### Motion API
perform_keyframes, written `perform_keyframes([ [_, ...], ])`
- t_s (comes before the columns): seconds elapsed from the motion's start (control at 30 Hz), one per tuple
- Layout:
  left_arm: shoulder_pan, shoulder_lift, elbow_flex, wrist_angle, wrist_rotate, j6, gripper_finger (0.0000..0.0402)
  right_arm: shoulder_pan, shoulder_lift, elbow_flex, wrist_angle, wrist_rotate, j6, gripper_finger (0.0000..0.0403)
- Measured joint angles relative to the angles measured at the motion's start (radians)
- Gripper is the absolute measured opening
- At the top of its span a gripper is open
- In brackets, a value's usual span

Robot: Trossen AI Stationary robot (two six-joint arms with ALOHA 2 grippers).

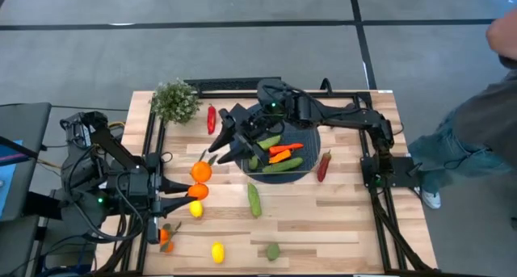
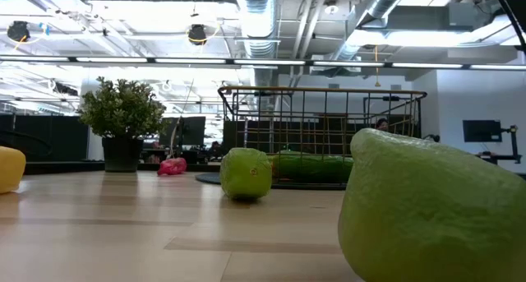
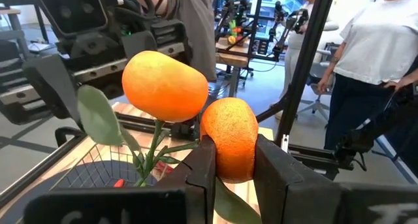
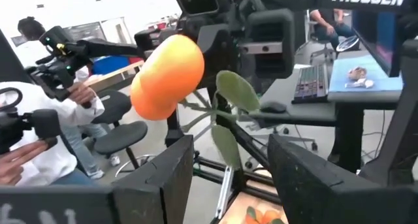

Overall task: Build produce basket
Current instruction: Put the top orange tangerine into the wire basket

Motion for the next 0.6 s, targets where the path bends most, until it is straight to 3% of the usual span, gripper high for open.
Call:
perform_keyframes([
  [0.37, 0.000, 0.000, 0.000, 0.000, -0.001, 0.001, 0.0052, 0.025, 0.003, 0.000, -0.002, 0.052, -0.027, 0.0216],
  [0.6, 0.000, 0.000, -0.001, 0.000, -0.001, 0.002, 0.0052, 0.039, 0.069, 0.003, 0.061, 0.053, -0.016, 0.0216],
])
